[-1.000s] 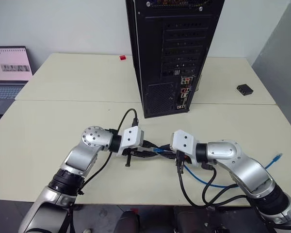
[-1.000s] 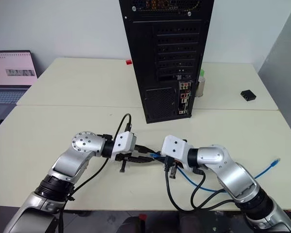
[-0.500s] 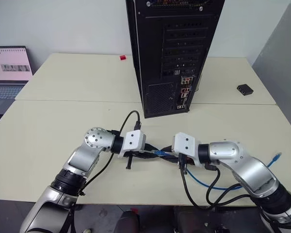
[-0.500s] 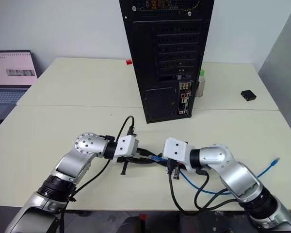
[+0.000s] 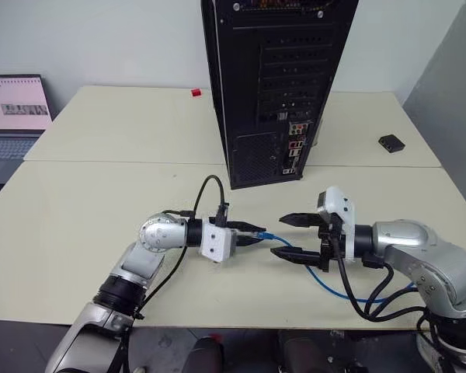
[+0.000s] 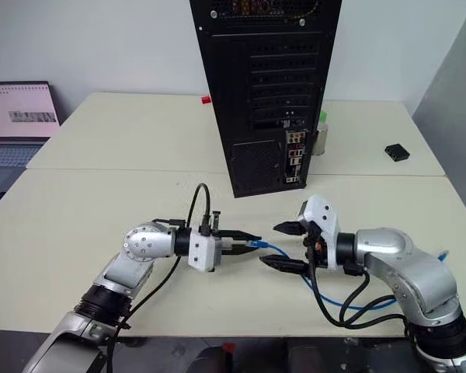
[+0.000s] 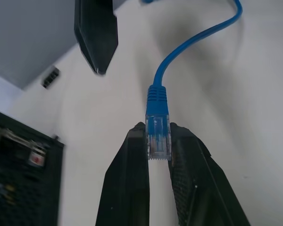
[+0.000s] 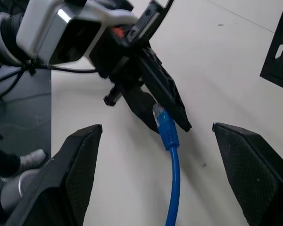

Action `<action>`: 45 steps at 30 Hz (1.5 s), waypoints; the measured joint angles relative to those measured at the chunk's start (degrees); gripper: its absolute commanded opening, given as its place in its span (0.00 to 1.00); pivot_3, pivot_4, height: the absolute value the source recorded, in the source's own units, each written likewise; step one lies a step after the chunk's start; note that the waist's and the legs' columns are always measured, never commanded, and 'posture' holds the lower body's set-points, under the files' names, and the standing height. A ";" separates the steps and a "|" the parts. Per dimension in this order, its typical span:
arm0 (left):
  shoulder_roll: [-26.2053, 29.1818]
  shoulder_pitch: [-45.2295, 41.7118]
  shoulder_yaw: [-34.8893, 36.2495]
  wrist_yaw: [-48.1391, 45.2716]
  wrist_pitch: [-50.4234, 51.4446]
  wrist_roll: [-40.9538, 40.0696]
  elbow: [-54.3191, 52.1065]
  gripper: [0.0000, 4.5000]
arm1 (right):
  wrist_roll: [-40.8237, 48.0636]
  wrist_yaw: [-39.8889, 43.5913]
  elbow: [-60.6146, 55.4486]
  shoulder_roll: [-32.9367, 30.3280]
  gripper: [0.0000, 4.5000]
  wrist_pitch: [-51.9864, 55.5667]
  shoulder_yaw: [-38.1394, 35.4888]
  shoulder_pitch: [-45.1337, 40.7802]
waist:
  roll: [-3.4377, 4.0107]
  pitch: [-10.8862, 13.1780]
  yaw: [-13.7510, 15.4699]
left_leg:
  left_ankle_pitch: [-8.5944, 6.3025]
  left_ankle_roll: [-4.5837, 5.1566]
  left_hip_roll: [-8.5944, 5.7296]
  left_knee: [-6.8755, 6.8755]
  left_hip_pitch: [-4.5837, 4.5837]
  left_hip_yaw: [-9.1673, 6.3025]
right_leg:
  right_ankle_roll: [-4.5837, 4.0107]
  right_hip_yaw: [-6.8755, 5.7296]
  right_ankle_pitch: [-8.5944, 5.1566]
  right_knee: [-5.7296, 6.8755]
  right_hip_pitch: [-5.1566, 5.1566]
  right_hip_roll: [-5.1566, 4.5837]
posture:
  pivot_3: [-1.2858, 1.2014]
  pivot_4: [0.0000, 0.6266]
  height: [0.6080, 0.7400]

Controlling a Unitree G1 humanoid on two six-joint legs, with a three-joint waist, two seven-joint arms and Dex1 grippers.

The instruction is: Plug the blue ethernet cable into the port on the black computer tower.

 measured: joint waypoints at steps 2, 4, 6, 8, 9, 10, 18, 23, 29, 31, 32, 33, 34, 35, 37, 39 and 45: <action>-0.01 -0.25 0.68 3.71 -7.53 2.58 2.73 0.07 | 1.74 -1.58 1.10 1.01 0.87 1.15 -0.69 -0.05 | 0.00 0.00 0.09 | 0.00 0.00 -0.02 0.00 -0.01 0.00 | 0.00 0.00 0.00 -0.01 0.00 -0.02 | 0.52 0.24 1.00; -0.23 -0.77 1.31 7.11 -13.24 4.97 4.58 0.07 | 3.21 -2.88 2.58 2.46 0.87 2.22 -1.38 -0.15 | 0.00 0.00 0.09 | 0.00 0.00 -0.04 0.00 -0.02 0.00 | 0.01 -0.01 0.00 -0.02 0.00 -0.02 | 0.52 0.24 1.00; -0.39 -1.71 1.91 10.36 -16.89 7.16 5.74 0.07 | 4.67 -3.79 3.46 2.95 0.87 3.22 -1.82 -0.65 | 0.00 0.00 0.08 | 0.00 0.00 -0.04 0.00 -0.02 0.00 | 0.02 -0.02 0.01 -0.01 0.01 -0.03 | 0.52 0.24 1.00; -0.52 -2.60 2.70 13.11 -18.86 9.20 6.93 0.07 | 6.22 -4.42 4.36 3.46 0.87 4.00 -2.29 -1.33 | 0.00 0.00 0.08 | 0.00 0.00 -0.04 0.00 -0.01 0.00 | 0.03 -0.02 0.02 -0.01 0.01 -0.02 | 0.52 0.24 1.00; -0.50 -3.21 2.78 15.14 -19.93 10.70 7.52 0.07 | 7.02 -4.99 5.01 4.14 0.87 4.50 -2.49 -1.69 | 0.00 0.00 0.07 | 0.00 0.00 -0.04 0.00 -0.02 -0.01 | 0.03 -0.03 0.02 -0.01 0.01 -0.02 | 0.52 0.24 1.00; -0.50 -3.37 2.78 15.64 -20.35 11.10 7.76 0.07 | 7.42 -5.09 5.24 4.37 0.87 4.69 -2.53 -1.81 | 0.00 0.00 0.06 | 0.00 0.00 -0.04 0.00 -0.01 0.00 | 0.03 -0.04 0.02 0.00 0.01 -0.02 | 0.52 0.24 1.00; 0.04 -4.31 2.71 22.95 -22.47 16.67 9.65 0.07 | 10.85 -7.77 6.54 6.33 0.87 6.05 -2.48 -2.63 | 0.00 0.00 0.05 | 0.00 0.00 -0.03 -0.01 -0.02 -0.02 | 0.03 -0.06 0.02 0.01 0.01 -0.02 | 0.52 0.24 1.00; 0.20 -5.17 2.68 25.80 -22.47 18.39 10.53 0.07 | 11.41 -8.97 6.54 6.54 0.61 6.42 -2.00 -2.74 | 0.01 0.00 0.05 | 0.00 0.00 -0.03 -0.01 -0.02 -0.02 | 0.03 -0.06 0.02 0.01 0.01 -0.02 | 0.52 0.24 1.00; 0.89 -5.30 1.85 27.47 -22.46 19.66 10.68 0.07 | 11.57 -10.30 6.76 7.32 0.31 6.22 -1.85 -3.50 | 0.01 0.00 0.02 | 0.00 0.00 -0.03 -0.01 -0.02 -0.02 | 0.03 -0.07 0.02 0.01 0.01 -0.02 | 0.52 0.24 1.00; 0.97 -5.31 1.46 27.96 -22.61 19.85 10.67 0.07 | 11.50 -10.75 6.98 7.33 0.21 6.08 -1.77 -3.77 | 0.01 0.00 0.02 | 0.00 0.00 -0.03 -0.01 -0.02 -0.02 | 0.03 -0.07 0.02 0.01 0.01 -0.02 | 0.52 0.24 1.00; 1.08 -5.32 1.40 28.11 -22.80 19.91 10.67 0.07 | 11.50 -10.93 7.13 7.33 0.17 6.04 -1.73 -3.86 | 0.01 0.00 0.02 | 0.00 0.00 -0.03 -0.01 -0.02 -0.02 | 0.03 -0.07 0.02 0.01 0.01 -0.02 | 0.52 0.24 1.00; 1.26 -5.32 1.34 28.35 -22.98 19.92 10.67 0.07 | 11.49 -11.10 7.23 7.32 0.09 6.00 -1.71 -3.87 | 0.01 0.00 0.02 | 0.00 0.00 -0.03 -0.01 -0.02 -0.03 | 0.03 -0.08 0.02 0.01 0.01 -0.02 | 0.52 0.24 1.00; 1.40 -5.32 1.24 28.60 -23.09 19.94 10.67 0.07 | 11.45 -11.15 7.30 7.30 0.04 5.97 -1.70 -3.87 | 0.01 0.00 0.02 | 0.00 0.00 -0.03 -0.01 -0.02 -0.03 | 0.03 -0.08 0.02 0.01 0.01 -0.02 | 0.52 0.24 1.00; 1.47 -5.32 1.14 28.79 -23.02 20.01 10.70 0.07 | 11.46 -11.15 7.30 7.29 0.01 5.92 -1.65 -3.91 | 0.01 0.00 0.01 | 0.00 0.00 -0.03 -0.01 -0.02 -0.02 | 0.03 -0.07 0.02 0.01 0.01 -0.02 | 0.52 0.24 1.00; 1.51 -5.32 1.05 29.11 -22.98 20.16 10.71 0.07 | 11.46 -11.15 7.30 7.24 0.00 5.88 -1.64 -3.94 | 0.01 0.00 0.01 | 0.00 0.00 -0.03 -0.01 -0.02 -0.02 | 0.03 -0.07 0.02 0.01 0.01 -0.02 | 0.52 0.24 1.00; 1.54 -5.32 1.02 29.33 -22.97 20.43 10.70 0.07 | 11.45 -11.16 7.30 7.15 0.00 5.88 -1.55 -3.96 | 0.01 0.00 0.01 | 0.00 0.00 -0.03 -0.01 -0.02 -0.02 | 0.03 -0.07 0.02 0.01 0.01 -0.02 | 0.52 0.24 1.00; 1.65 -5.32 0.88 30.27 -22.97 20.81 10.70 0.07 | 11.41 -11.16 7.30 6.93 0.00 5.66 -1.38 -4.16 | 0.01 0.00 0.01 | 0.00 0.00 -0.03 -0.01 -0.02 -0.03 | 0.03 -0.08 0.02 0.01 0.01 -0.02 | 0.52 0.24 1.00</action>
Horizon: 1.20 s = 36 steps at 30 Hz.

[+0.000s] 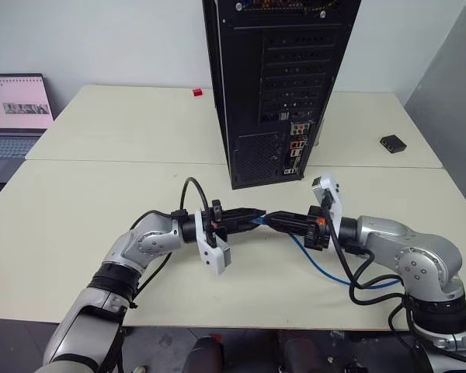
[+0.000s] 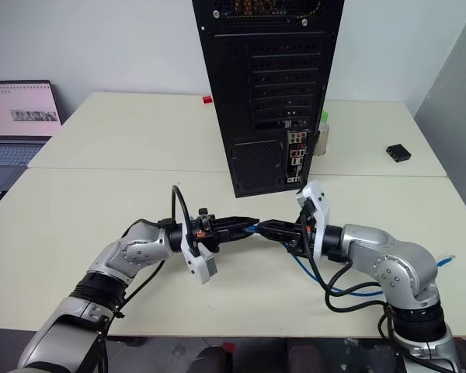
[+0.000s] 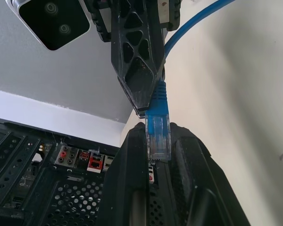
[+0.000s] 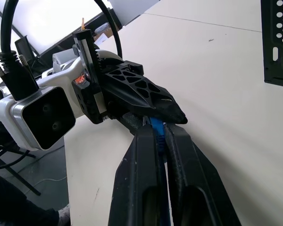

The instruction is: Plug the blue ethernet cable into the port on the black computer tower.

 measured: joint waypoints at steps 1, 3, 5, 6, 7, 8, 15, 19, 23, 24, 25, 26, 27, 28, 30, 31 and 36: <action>0.06 0.00 -0.06 0.08 0.00 0.00 0.00 0.07 | 0.00 0.00 0.00 0.00 0.00 -0.04 0.02 0.00 | 0.00 0.00 0.00 | 0.00 0.00 0.00 0.00 0.00 0.00 | 0.00 0.00 0.00 0.00 0.00 0.00 | 0.52 0.24 1.00; 0.14 0.00 -0.25 0.37 0.01 0.00 -0.01 0.07 | 0.14 0.00 0.00 -0.02 0.00 -0.03 -0.04 0.01 | 0.00 0.00 0.00 | 0.00 0.00 0.00 0.00 0.00 0.00 | 0.00 0.00 0.00 0.00 0.00 0.00 | 0.52 0.24 1.00; 0.18 -0.01 -0.50 0.68 0.01 0.01 -0.03 0.07 | 0.52 0.01 0.00 -0.11 0.18 -0.03 -0.18 0.02 | 0.00 0.00 0.00 | 0.00 0.00 0.00 0.00 0.00 0.00 | 0.00 0.00 0.00 0.00 0.00 0.00 | 0.52 0.24 1.00; 0.18 -0.01 -0.62 0.71 0.01 0.02 -0.04 0.07 | 1.03 0.03 -0.02 -0.10 0.23 -0.03 -0.21 0.02 | 0.00 0.00 0.00 | 0.00 0.00 0.00 0.00 0.00 0.00 | 0.00 0.00 0.00 0.00 0.00 0.00 | 0.52 0.24 1.00; 0.18 -0.01 -0.71 0.74 0.02 0.04 -0.04 0.07 | 1.43 0.04 -0.03 -0.10 0.27 -0.03 -0.21 0.02 | 0.00 0.00 0.00 | 0.00 0.00 0.00 0.00 0.00 0.00 | 0.00 0.00 0.00 0.00 0.00 0.00 | 0.52 0.24 1.00; 0.18 -0.01 -0.76 0.84 0.04 0.08 -0.04 0.07 | 1.55 0.02 -0.03 -0.10 0.33 -0.02 -0.22 0.02 | 0.00 0.00 0.00 | 0.00 0.00 0.00 0.00 0.00 0.00 | 0.00 0.00 0.00 0.00 0.00 0.00 | 0.52 0.24 1.00; 0.23 -0.09 -1.05 1.36 0.19 1.17 -0.03 0.07 | 1.95 -0.77 -0.05 -0.62 0.53 0.48 -0.08 0.46 | 0.00 0.00 0.01 | 0.00 0.00 0.00 0.00 0.00 0.00 | 0.00 0.00 0.00 0.00 0.00 0.00 | 0.52 0.24 1.00; 0.24 -0.20 -1.05 1.52 0.19 1.25 -0.03 0.07 | 1.90 -1.19 0.02 -0.62 0.53 0.51 0.60 0.46 | 0.00 0.00 0.00 | 0.00 0.00 0.00 0.00 0.00 0.00 | 0.00 0.00 0.00 0.00 0.00 0.00 | 0.52 0.24 1.00; 0.24 -0.22 -1.06 1.69 0.18 1.36 -0.02 0.07 | 1.65 -1.21 0.65 -0.63 0.53 0.48 1.11 0.46 | 0.00 0.00 0.00 | 0.00 0.00 0.00 0.00 0.00 0.00 | 0.00 0.00 0.00 0.00 0.00 0.00 | 0.52 0.24 1.00; 0.24 -0.22 -1.06 1.78 0.19 1.38 -0.02 0.07 | 1.54 -1.22 0.89 -0.63 0.53 0.47 1.12 0.46 | 0.00 0.00 0.00 | 0.00 0.00 0.00 0.00 0.00 0.00 | 0.00 0.00 0.00 0.00 0.00 0.00 | 0.52 0.24 1.00; 0.24 -0.23 -1.06 1.84 0.18 1.40 -0.02 0.07 | 1.47 -1.24 1.06 -0.63 0.53 0.47 1.12 0.47 | 0.00 0.00 0.00 | 0.00 0.00 0.00 0.00 0.00 0.00 | 0.00 0.00 0.00 0.00 0.00 0.00 | 0.52 0.24 1.00; 0.24 -0.23 -1.06 1.85 0.18 1.42 -0.02 0.07 | 1.47 -1.24 1.06 -0.62 0.53 0.47 1.12 0.47 | 0.00 0.00 0.00 | 0.00 0.00 0.00 0.00 0.00 0.00 | 0.00 0.00 0.00 0.00 0.00 0.00 | 0.52 0.24 1.00; 0.24 -0.23 -1.06 1.86 0.18 1.45 -0.02 0.07 | 1.48 -1.24 1.06 -0.60 0.49 0.46 1.11 0.47 | 0.00 0.00 0.00 | 0.00 0.00 0.00 0.00 0.00 0.00 | 0.00 0.00 0.00 0.00 0.00 0.00 | 0.52 0.24 1.00; 0.25 -0.22 -1.06 1.87 0.18 1.47 -0.03 0.07 | 1.48 -1.24 1.06 -0.58 0.45 0.46 1.11 0.46 | 0.00 0.00 0.00 | 0.00 0.00 0.00 0.00 0.00 0.00 | 0.00 0.00 0.00 0.00 0.00 0.00 | 0.52 0.24 1.00; 0.27 -0.22 -1.07 1.90 0.18 1.51 -0.03 0.07 | 1.49 -1.24 1.06 -0.55 0.37 0.46 1.12 0.47 | 0.00 0.00 0.00 | 0.00 0.00 0.00 0.00 0.00 0.00 | 0.00 0.00 0.00 0.00 0.00 0.00 | 0.52 0.24 1.00; 0.27 -0.22 -1.07 1.96 0.16 1.55 -0.02 0.07 | 1.49 -1.24 1.06 -0.55 0.33 0.45 1.11 0.47 | 0.00 0.00 0.00 | 0.00 0.00 0.00 0.00 0.00 0.00 | 0.00 0.00 0.00 0.00 0.00 0.00 | 0.52 0.24 1.00; 0.40 -0.23 -1.08 2.64 -0.02 1.87 -0.01 0.07 | 1.46 -1.27 1.14 -0.62 0.08 0.43 1.09 0.47 | 0.00 0.00 0.00 | 0.00 0.00 0.00 0.00 0.00 0.00 | 0.00 0.00 0.00 0.00 0.00 0.00 | 0.52 0.24 1.00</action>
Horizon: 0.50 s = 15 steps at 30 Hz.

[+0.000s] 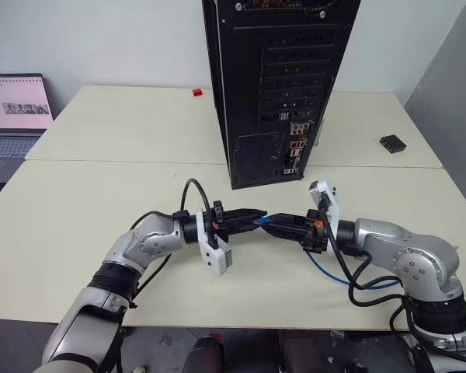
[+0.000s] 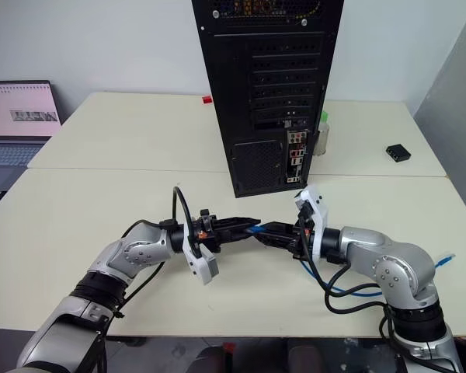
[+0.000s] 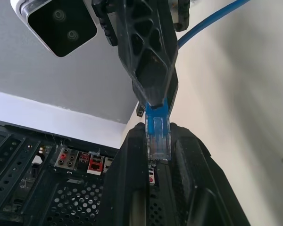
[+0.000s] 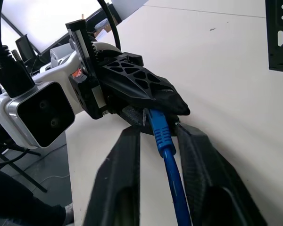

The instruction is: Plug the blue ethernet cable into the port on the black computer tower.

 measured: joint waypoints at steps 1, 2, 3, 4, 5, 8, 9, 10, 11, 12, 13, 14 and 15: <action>0.03 0.00 0.00 0.02 0.01 0.00 0.00 0.07 | 0.00 0.01 0.00 0.00 0.04 0.00 0.01 0.00 | 0.00 0.00 0.00 | 0.00 0.00 0.00 0.00 0.00 0.00 | 0.00 0.00 0.00 0.00 0.00 0.00 | 0.52 0.24 1.00; 0.11 -0.04 -0.01 0.02 0.03 0.04 0.00 0.07 | 0.00 0.03 0.00 0.02 0.01 0.00 0.04 0.01 | 0.00 0.00 0.00 | 0.00 0.00 0.00 0.00 0.00 0.00 | 0.00 0.00 0.00 0.00 0.00 0.00 | 0.52 0.24 1.00; 0.13 -0.05 -0.01 0.13 0.02 0.16 0.00 0.07 | 0.00 0.03 0.00 0.02 0.01 0.00 0.05 0.01 | 0.00 0.00 0.00 | 0.00 0.00 0.00 0.00 0.00 0.00 | 0.00 0.00 0.00 0.00 0.00 0.00 | 0.52 0.24 1.00; 0.13 -0.05 -0.01 0.23 0.01 0.26 0.00 0.07 | 0.00 0.03 0.00 0.01 0.01 0.00 0.05 0.02 | 0.00 0.00 -0.01 | 0.00 0.00 0.00 0.00 0.00 0.00 | 0.00 0.00 0.00 0.00 0.00 0.00 | 0.52 0.24 1.00; 0.13 -0.05 -0.01 0.39 0.00 0.39 0.00 0.07 | 0.00 0.03 0.00 0.01 0.01 0.00 0.05 0.03 | 0.00 0.00 0.00 | 0.00 0.00 0.00 0.00 0.00 0.00 | 0.00 0.00 0.00 0.00 0.00 0.00 | 0.52 0.24 1.00; 0.15 -0.04 -0.08 0.69 -0.01 0.57 0.01 0.07 | 0.00 0.03 0.00 -0.01 0.01 0.00 0.05 0.03 | 0.00 0.00 0.00 | 0.00 0.00 0.00 0.00 0.00 0.00 | 0.00 -0.01 0.00 0.00 0.00 0.00 | 0.52 0.24 1.00; 0.28 -0.05 -0.33 0.66 0.00 0.38 0.03 0.14 | 0.00 0.07 0.01 -0.04 0.01 0.01 0.07 0.08 | 0.00 0.00 0.00 | 0.00 0.00 0.00 0.00 0.00 0.00 | 0.00 0.00 0.00 0.00 0.00 0.00 | 0.52 0.24 1.00; 0.48 -0.05 -0.69 0.50 0.02 0.03 0.11 0.22 | 0.00 0.09 0.01 -0.07 0.00 0.02 0.18 0.20 | 0.00 0.00 0.00 | 0.00 0.00 0.00 0.00 0.00 0.00 | 0.00 0.00 0.00 0.00 0.00 0.00 | 0.52 0.24 1.00; 0.79 -0.01 -1.31 -0.21 0.24 -0.94 0.31 0.26 | 0.02 0.10 0.03 -0.08 0.00 0.03 0.31 0.34 | 0.00 0.00 -0.01 | 0.00 0.00 0.00 0.00 0.00 0.00 | 0.00 0.00 0.00 0.00 0.00 0.00 | 0.52 0.24 1.00; 1.14 0.12 -2.17 -1.06 0.61 -2.37 0.40 0.32 | 0.02 0.10 0.13 -0.10 0.00 0.04 0.35 0.39 | 0.00 0.00 -0.03 | 0.00 0.00 0.00 0.00 0.00 0.00 | 0.00 0.00 0.00 0.00 0.00 0.00 | 0.52 0.24 1.00; 1.34 0.35 -2.72 -1.89 1.20 -3.70 0.39 0.36 | 0.02 0.09 0.18 -0.11 0.00 0.04 0.34 0.39 | 0.00 0.00 -0.03 | 0.00 0.00 0.01 0.00 0.00 0.00 | 0.00 0.00 0.00 0.01 0.00 0.00 | 0.52 0.24 1.00; 1.61 0.57 -3.34 -2.77 1.77 -5.18 0.40 0.39 | 0.02 0.09 0.18 -0.16 0.00 0.04 0.33 0.39 | 0.00 0.00 -0.04 | 0.00 0.00 0.01 0.00 0.00 0.00 | 0.00 -0.01 0.00 0.01 0.00 0.00 | 0.52 0.24 1.00; 1.78 0.72 -3.91 -3.77 2.71 -6.70 0.39 0.44 | 0.02 0.08 0.18 -0.24 0.00 0.04 0.33 0.39 | 0.00 0.00 -0.04 | 0.00 0.00 0.01 0.00 0.00 -0.01 | 0.00 -0.02 0.00 0.01 0.00 0.00 | 0.52 0.24 1.00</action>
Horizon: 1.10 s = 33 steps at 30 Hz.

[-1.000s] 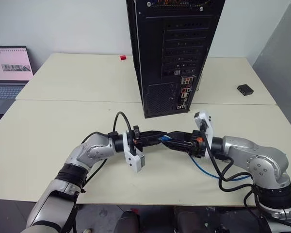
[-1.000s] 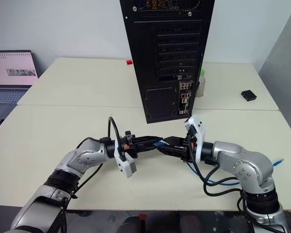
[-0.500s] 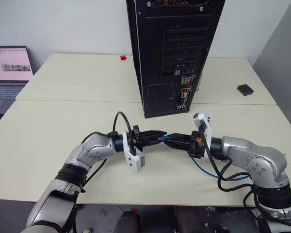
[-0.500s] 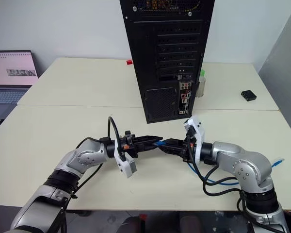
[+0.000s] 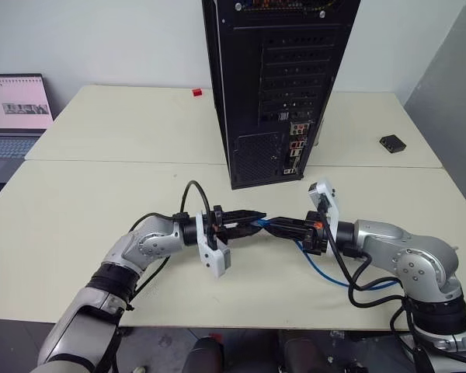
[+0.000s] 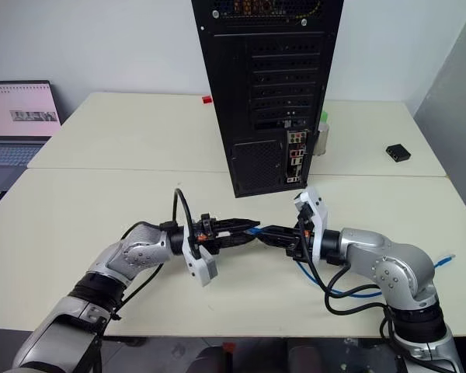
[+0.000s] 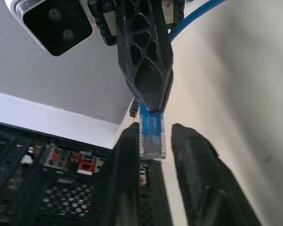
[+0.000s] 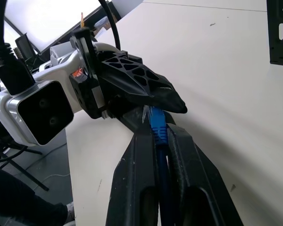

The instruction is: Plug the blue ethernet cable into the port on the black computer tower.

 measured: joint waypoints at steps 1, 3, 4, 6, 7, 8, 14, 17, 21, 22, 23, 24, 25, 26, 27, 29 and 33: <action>0.00 0.09 -0.06 -0.43 0.59 -0.92 0.00 0.48 | 0.00 0.00 0.00 -0.01 0.00 0.00 0.00 0.00 | 0.00 0.00 -0.01 | 0.00 0.00 0.00 0.00 0.00 0.00 | 0.00 0.00 0.00 0.00 0.00 0.00 | 0.52 0.24 1.00; 0.14 0.20 -0.09 -1.69 2.48 -3.02 -0.10 0.57 | 0.00 -0.03 -0.01 -0.05 0.00 0.00 0.00 0.00 | 0.00 0.00 -0.02 | 0.00 0.00 0.00 0.00 0.00 0.01 | 0.00 0.01 0.00 0.00 0.00 0.00 | 0.52 0.24 1.00; 0.29 0.37 -0.08 -2.30 3.63 -4.06 -0.28 0.61 | 0.00 -0.05 -0.01 -0.08 0.00 -0.01 0.00 0.00 | 0.00 0.00 -0.03 | 0.00 0.00 0.00 0.00 0.00 0.00 | 0.00 0.00 0.00 0.00 0.00 0.00 | 0.52 0.24 1.00; 0.34 1.36 0.12 -3.39 7.44 -6.67 -1.77 0.68 | 0.00 -0.24 -0.05 -0.08 0.00 -0.04 -0.08 -0.01 | 0.00 0.00 -0.04 | 0.00 0.00 0.00 0.00 0.00 0.00 | 0.00 0.00 0.00 -0.01 0.00 0.00 | 0.52 0.24 1.00; 0.29 1.84 0.19 -3.91 9.32 -7.84 -2.65 0.73 | 0.00 -0.43 -0.07 -0.08 0.00 -0.07 -0.22 -0.01 | 0.00 0.00 -0.04 | 0.00 0.00 0.00 0.00 0.00 -0.01 | 0.00 -0.01 0.00 0.00 0.00 0.00 | 0.52 0.24 1.00; 0.36 3.56 0.82 -5.08 13.97 -10.36 -5.27 0.73 | 0.00 -1.08 -0.37 -0.07 0.00 -0.27 -0.75 -0.01 | 0.00 0.00 -0.06 | 0.00 0.00 0.00 0.00 0.00 0.00 | 0.00 0.01 0.00 0.00 0.00 0.00 | 0.52 0.24 1.00; -0.38 11.65 3.63 -7.82 36.74 -21.86 -16.03 0.73 | -1.68 -4.81 -1.53 -0.40 0.00 -3.44 -4.75 0.29 | 0.00 0.00 -0.09 | 0.00 0.00 0.04 0.00 -0.01 -0.04 | 0.01 -0.02 0.00 0.01 0.00 0.02 | 0.52 0.24 1.00; -2.48 13.30 5.35 -7.25 52.16 -27.83 -24.41 0.73 | -8.74 -10.30 -1.07 1.35 0.00 -8.33 -4.05 -1.00 | 0.00 0.00 -0.11 | 0.00 0.00 0.02 0.02 -0.01 -0.03 | 0.01 0.00 -0.01 0.03 0.00 0.02 | 0.52 0.24 1.00; -5.52 13.54 5.71 -5.24 66.78 -32.04 -32.91 0.73 | -18.22 -18.54 1.40 4.98 0.00 -13.68 -1.66 -4.94 | 0.00 0.00 -0.12 | 0.00 -0.01 0.05 -0.02 0.00 -0.05 | 0.01 -0.01 -0.01 0.02 -0.01 0.05 | 0.52 0.24 1.00; -5.74 13.57 5.84 -4.89 68.43 -32.16 -33.74 0.73 | -19.26 -19.56 1.67 5.42 0.00 -14.15 -1.30 -5.14 | 0.01 0.00 -0.12 | 0.00 -0.01 0.05 -0.03 0.00 -0.05 | 0.01 -0.02 -0.01 0.01 -0.01 0.05 | 0.52 0.24 1.00; -6.25 13.56 6.10 -4.28 70.69 -32.33 -34.57 0.73 | -21.04 -21.31 2.45 6.29 0.00 -14.69 -0.69 -5.51 | 0.01 0.00 -0.11 | 0.01 -0.02 0.05 -0.04 0.00 -0.04 | 0.01 0.00 -0.01 0.01 -0.02 0.05 | 0.52 0.24 1.00; -7.48 13.49 6.67 -2.99 73.72 -32.41 -35.56 0.73 | -23.89 -24.42 3.79 8.14 0.00 -15.16 0.21 -6.08 | 0.01 0.00 -0.09 | 0.01 -0.02 0.05 -0.04 -0.01 -0.03 | 0.00 0.02 -0.01 0.02 -0.04 0.05 | 0.52 0.24 1.00; -8.93 13.34 6.82 -1.73 76.62 -32.69 -36.69 0.73 | -27.17 -27.81 5.08 10.03 0.00 -15.62 1.34 -6.59 | 0.01 0.00 -0.08 | 0.01 -0.03 0.04 -0.03 -0.01 -0.02 | 0.00 0.04 0.00 0.03 -0.04 0.03 | 0.52 0.24 1.00; -9.74 13.32 6.84 -1.19 78.01 -33.04 -37.37 0.73 | -28.43 -29.24 5.51 10.90 0.00 -15.72 1.90 -6.79 | 0.01 0.00 -0.08 | 0.02 -0.03 0.03 -0.03 -0.02 -0.01 | 0.00 0.06 0.00 0.02 -0.05 0.02 | 0.52 0.24 1.00; -10.39 13.32 6.84 -0.86 79.23 -33.37 -38.12 0.73 | -29.67 -30.57 5.84 11.86 0.00 -15.76 2.45 -6.97 | 0.01 0.00 -0.08 | 0.02 -0.03 0.04 -0.03 -0.02 -0.01 | 0.00 0.05 0.00 0.02 -0.05 0.02 | 0.52 0.24 1.00; -11.38 13.15 6.96 0.02 81.66 -33.82 -39.14 0.73 | -32.13 -33.07 6.22 13.85 0.00 -15.98 3.01 -7.42 | 0.01 0.00 -0.07 | 0.02 -0.04 0.03 -0.03 -0.02 -0.01 | 0.00 0.06 0.00 0.01 -0.05 0.02 | 0.52 0.24 1.00; -12.08 12.98 7.63 0.81 84.43 -33.64 -39.47 0.73 | -36.24 -36.90 7.25 17.22 0.00 -17.96 3.03 -7.94 | 0.02 -0.01 -0.08 | 0.02 -0.04 0.03 -0.04 -0.01 0.00 | 0.00 0.07 0.00 0.02 -0.06 0.03 | 0.52 0.24 1.00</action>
